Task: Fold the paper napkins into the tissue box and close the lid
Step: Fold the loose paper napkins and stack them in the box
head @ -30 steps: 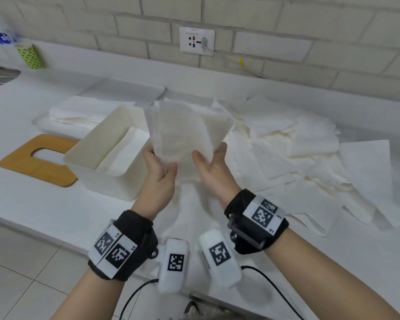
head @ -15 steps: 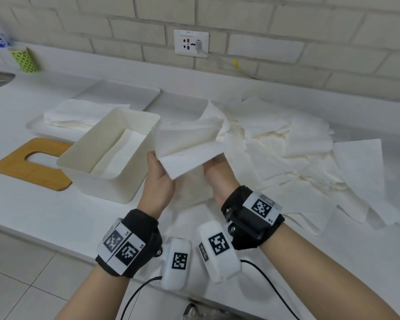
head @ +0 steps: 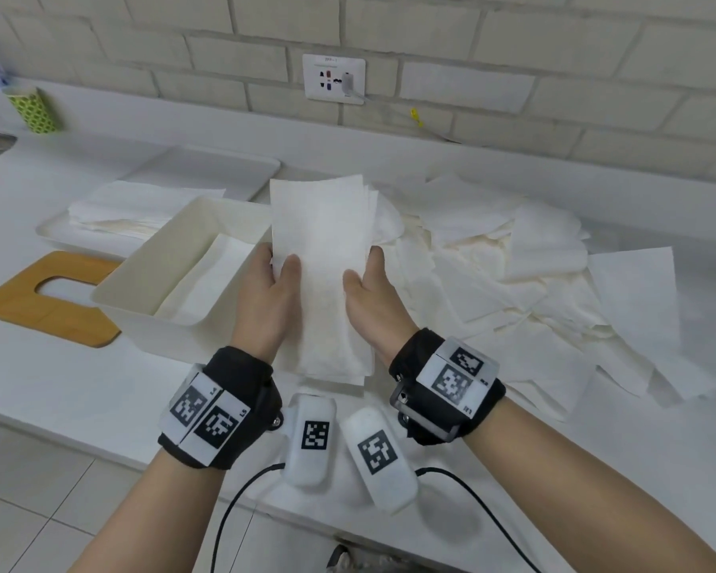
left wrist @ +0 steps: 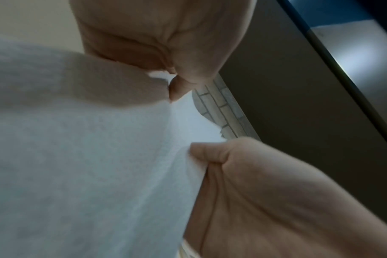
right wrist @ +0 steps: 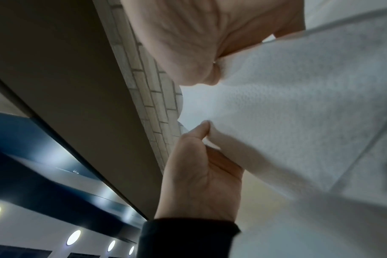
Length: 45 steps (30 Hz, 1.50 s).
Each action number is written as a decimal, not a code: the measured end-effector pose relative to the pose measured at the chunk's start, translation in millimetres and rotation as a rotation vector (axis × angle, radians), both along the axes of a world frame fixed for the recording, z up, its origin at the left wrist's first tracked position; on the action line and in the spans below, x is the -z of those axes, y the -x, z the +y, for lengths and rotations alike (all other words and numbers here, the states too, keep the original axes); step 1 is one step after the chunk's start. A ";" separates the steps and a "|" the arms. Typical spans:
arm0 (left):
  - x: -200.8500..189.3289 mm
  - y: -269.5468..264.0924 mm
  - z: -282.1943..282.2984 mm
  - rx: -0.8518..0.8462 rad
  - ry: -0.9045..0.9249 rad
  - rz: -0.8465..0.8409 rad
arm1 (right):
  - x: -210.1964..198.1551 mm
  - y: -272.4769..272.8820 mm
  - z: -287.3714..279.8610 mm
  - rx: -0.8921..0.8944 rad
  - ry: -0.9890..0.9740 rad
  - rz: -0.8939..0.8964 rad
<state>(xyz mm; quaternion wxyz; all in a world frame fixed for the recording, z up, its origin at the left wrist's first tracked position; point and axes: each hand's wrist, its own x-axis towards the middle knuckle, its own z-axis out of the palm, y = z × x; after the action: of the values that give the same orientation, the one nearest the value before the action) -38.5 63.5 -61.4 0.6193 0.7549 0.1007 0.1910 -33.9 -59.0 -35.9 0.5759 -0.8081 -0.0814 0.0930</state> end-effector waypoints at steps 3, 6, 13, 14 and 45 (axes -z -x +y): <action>-5.9 3.2 -6.2 0.040 -0.044 -0.090 | -3.4 -1.5 5.6 0.000 -0.078 -0.080; 0.6 6.4 -6.7 0.144 -0.030 -0.080 | 4.8 -5.0 8.7 0.004 -0.081 -0.038; 14.5 6.7 -4.7 0.177 -0.038 -0.062 | 6.3 -4.0 2.4 -0.031 0.003 0.093; 11.7 5.1 -4.6 0.161 -0.050 -0.110 | 4.3 -6.8 3.4 -0.028 -0.058 0.071; -15.8 20.7 17.2 0.050 -0.071 -0.273 | -24.7 -40.3 -29.3 -0.286 0.641 -0.320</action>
<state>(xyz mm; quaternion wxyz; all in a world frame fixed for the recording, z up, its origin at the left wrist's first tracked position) -59.2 80.6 -45.6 0.6048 0.7454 -0.0102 0.2800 6.4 -88.3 -11.2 0.2553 -0.9320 -0.2489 0.0656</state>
